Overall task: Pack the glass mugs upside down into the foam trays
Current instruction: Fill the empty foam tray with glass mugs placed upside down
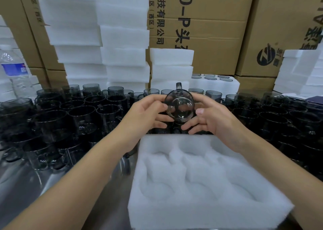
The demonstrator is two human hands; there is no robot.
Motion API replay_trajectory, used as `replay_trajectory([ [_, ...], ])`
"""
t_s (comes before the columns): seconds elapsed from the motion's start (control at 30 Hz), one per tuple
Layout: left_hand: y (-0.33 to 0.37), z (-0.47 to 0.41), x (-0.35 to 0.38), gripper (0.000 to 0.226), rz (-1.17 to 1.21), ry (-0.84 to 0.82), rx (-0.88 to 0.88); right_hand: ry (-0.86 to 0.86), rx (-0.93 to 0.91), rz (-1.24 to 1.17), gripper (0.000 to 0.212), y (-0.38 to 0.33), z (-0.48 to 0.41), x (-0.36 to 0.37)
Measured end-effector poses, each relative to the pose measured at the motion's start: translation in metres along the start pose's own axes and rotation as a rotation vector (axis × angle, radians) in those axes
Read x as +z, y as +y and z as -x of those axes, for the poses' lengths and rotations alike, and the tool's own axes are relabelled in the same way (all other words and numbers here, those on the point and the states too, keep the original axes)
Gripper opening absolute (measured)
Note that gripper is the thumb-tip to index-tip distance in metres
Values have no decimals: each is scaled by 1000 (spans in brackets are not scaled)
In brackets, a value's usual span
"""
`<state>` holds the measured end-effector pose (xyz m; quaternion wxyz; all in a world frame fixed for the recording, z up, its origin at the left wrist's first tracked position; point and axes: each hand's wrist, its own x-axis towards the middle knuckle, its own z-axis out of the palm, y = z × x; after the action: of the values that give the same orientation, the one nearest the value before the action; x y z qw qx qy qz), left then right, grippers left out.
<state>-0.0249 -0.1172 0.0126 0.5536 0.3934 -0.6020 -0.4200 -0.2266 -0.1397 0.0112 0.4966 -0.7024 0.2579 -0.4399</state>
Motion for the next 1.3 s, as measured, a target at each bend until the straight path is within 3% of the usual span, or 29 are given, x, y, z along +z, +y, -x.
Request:
replay_trajectory([
  [0.17,0,-3,-1,36,-48,12,-43,49,-49,127,37,0,4,5],
  [0.4,-1,-2,-4,46,-190,-3,-24,122,-107,117,46,-5,5,7],
  [0.67,1,-3,-4,32,-124,37,-93,186,-157,93,13,-9,6,9],
  [0.8,9,0,-17,29,-73,-104,-109,152,-133,68,11,-10,7,9],
  [0.9,12,-1,-21,13,-121,-64,-120,67,-116,92,10,-9,8,9],
  [1.0,14,-1,-22,22,-240,20,-84,-44,-48,110,11,-8,9,10],
  [1.07,17,1,-26,26,-296,-2,-43,-73,29,81,24,-7,8,10],
  [1.2,20,5,-26,28,-510,-116,-13,-75,93,49,28,-6,5,7],
  [1.3,18,6,-22,29,-577,-67,-13,-107,90,57,36,-5,6,8],
])
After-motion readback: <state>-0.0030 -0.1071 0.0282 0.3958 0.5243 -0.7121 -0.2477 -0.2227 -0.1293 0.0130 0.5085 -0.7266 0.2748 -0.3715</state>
